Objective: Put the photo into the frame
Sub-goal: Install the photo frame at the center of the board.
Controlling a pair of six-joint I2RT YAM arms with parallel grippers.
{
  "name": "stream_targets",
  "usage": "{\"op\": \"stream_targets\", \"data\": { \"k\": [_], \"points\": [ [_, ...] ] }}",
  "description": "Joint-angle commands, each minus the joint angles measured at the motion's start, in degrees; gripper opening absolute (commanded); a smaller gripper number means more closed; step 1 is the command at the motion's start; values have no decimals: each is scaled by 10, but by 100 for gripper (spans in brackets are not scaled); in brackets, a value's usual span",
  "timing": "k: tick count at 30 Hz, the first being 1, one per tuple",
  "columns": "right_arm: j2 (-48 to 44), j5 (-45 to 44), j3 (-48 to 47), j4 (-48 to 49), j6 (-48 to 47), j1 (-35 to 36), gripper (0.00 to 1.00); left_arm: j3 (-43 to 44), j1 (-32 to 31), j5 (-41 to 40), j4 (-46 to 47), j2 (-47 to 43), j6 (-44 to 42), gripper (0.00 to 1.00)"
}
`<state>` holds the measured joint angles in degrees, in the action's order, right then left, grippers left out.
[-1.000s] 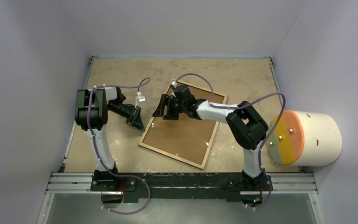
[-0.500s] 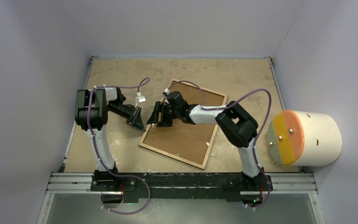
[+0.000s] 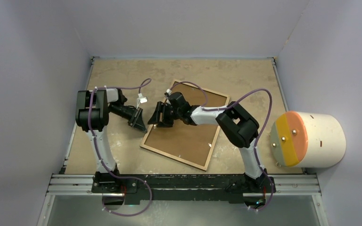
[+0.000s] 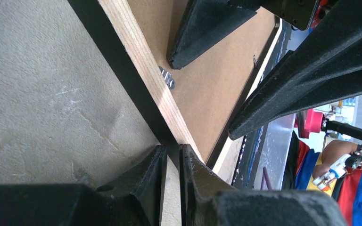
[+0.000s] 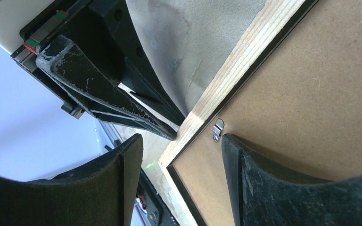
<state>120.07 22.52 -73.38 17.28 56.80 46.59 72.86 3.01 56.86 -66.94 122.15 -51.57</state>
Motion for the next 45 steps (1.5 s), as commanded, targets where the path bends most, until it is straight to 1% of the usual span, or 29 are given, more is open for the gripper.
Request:
{"op": "stream_targets", "data": {
  "k": [1,13,18,22,25,28,30,31,35,41,45],
  "points": [
    [17,9,-18,16,11,3,64,-8,-4,-19,39,-2,-16,18],
    [32,23,-20,27,28,11,61,-8,-5,-23,38,-6,-17,17],
    [25,36,-23,10,28,10,61,-8,-4,-22,38,-8,-17,17],
    [7,22,-33,-9,13,-8,63,-4,-3,-24,37,-10,-15,17],
    [-10,17,-36,-20,-3,-43,65,7,-3,-22,37,-13,-6,18],
    [-25,6,-42,-39,-28,-83,66,26,-1,-11,32,-13,2,23],
    [-26,-4,-48,-55,-45,-110,68,43,-2,-5,32,-10,12,30],
    [-26,-10,-53,-60,-53,-122,69,52,-2,-3,35,-8,23,32],
    [-7,-32,-88,-91,-87,-155,69,103,-3,7,55,9,66,38],
    [46,-42,-152,-113,-101,-169,69,184,-20,27,69,61,119,40],
    [77,-32,-182,-113,-94,-170,68,204,-50,28,90,77,149,40]
  ]
}}
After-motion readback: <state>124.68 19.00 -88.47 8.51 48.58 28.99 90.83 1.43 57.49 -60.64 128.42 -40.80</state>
